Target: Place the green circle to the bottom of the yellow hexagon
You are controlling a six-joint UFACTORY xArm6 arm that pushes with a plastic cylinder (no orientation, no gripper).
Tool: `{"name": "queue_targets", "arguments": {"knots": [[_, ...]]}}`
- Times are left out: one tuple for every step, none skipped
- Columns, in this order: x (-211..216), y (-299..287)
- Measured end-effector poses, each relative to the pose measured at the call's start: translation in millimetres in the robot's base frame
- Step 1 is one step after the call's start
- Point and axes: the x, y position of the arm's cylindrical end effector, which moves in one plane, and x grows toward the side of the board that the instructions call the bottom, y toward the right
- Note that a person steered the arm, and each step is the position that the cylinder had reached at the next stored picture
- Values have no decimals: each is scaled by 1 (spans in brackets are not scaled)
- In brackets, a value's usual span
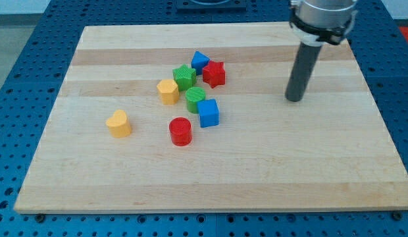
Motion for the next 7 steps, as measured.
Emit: {"name": "queue_targets", "arguments": {"knots": [[0,-47],[0,-102],[0,-154],[0,-212],[0,-268],[4,-255],[7,-196]]}}
